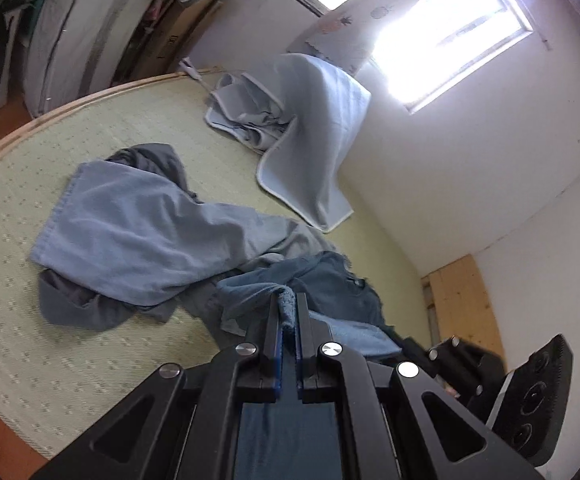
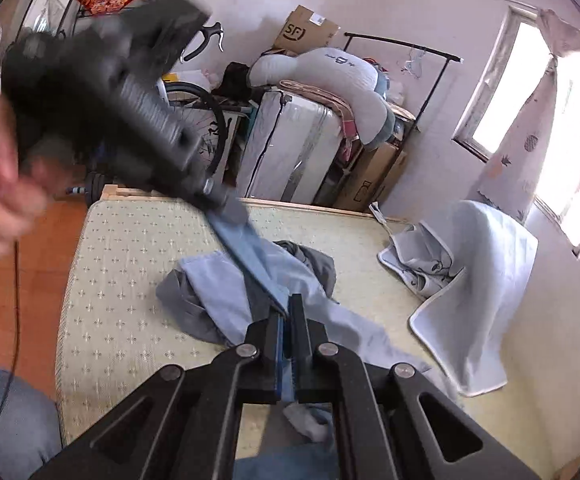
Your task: Fold clothes
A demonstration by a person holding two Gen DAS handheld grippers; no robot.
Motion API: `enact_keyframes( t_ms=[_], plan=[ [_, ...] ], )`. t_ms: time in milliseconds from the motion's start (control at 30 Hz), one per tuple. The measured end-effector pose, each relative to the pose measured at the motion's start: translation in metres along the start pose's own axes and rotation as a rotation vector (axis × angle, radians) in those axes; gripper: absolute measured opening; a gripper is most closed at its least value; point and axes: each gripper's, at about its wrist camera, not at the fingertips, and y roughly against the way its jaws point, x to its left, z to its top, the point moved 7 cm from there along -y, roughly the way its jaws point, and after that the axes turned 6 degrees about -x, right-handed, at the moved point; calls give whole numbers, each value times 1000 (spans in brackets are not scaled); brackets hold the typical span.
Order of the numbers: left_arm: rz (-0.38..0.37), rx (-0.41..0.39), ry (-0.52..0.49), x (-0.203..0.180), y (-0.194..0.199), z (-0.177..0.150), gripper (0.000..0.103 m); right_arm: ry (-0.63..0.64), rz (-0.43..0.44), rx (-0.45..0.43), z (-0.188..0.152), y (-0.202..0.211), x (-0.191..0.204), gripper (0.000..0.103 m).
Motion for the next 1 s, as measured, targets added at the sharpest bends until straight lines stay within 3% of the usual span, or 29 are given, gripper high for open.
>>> enact_keyframes(
  t_ms=[167, 367, 667, 767, 1000],
  plan=[
    [-54, -11, 21, -26, -8, 9, 3, 174, -56, 32, 7, 7, -23, 0],
    [-153, -47, 58, -83, -22, 31, 3, 305, -202, 42, 33, 16, -92, 0],
    [-319, -171, 67, -173, 2, 63, 3, 552, -491, -130, 93, 75, -149, 0],
    [-367, -173, 52, -204, -3, 54, 3, 604, -555, -171, 84, 99, -164, 0],
    [-399, -51, 12, -277, -62, -1, 3, 555, -608, -155, 25, 148, -215, 0]
  ],
)
